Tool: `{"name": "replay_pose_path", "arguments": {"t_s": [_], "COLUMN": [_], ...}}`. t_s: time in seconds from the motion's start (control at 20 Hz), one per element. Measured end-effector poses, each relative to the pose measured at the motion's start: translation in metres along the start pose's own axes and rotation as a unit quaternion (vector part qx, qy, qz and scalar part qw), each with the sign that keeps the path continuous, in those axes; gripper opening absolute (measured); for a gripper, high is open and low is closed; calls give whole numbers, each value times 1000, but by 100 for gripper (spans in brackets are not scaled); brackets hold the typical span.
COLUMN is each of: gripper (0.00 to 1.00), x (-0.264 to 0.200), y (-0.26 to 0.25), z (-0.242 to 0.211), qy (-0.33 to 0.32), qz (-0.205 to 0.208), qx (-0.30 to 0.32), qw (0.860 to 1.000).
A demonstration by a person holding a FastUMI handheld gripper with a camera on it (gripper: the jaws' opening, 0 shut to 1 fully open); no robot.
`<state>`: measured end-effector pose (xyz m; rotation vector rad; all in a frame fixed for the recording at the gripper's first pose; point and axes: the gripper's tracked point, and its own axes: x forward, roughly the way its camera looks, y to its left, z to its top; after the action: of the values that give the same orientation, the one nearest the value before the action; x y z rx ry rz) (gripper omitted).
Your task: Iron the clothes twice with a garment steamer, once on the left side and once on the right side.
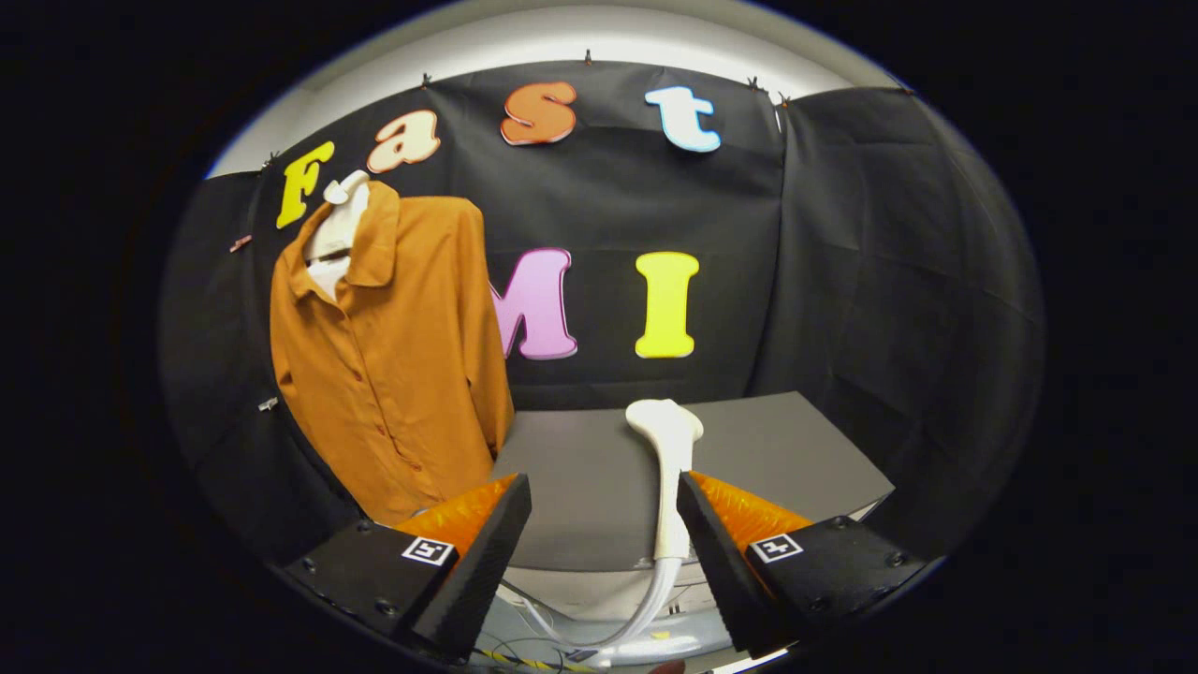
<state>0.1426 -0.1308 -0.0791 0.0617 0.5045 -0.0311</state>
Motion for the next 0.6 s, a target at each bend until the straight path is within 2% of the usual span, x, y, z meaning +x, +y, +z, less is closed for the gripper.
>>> {"name": "replay_pose_path", "arguments": {"t_s": [0.2, 0.3, 0.45, 0.6], "gripper": [99, 99, 99, 99], "x": [58, 85, 117, 129], "y": [-34, -54, -62, -61], "z": [-26, -39, -61, -82], "qy": [85, 123, 174, 221], "qz": [-1, -14, -11, 0], "qx": [31, 41, 70, 81], "qw": [996, 992, 982, 972]}}
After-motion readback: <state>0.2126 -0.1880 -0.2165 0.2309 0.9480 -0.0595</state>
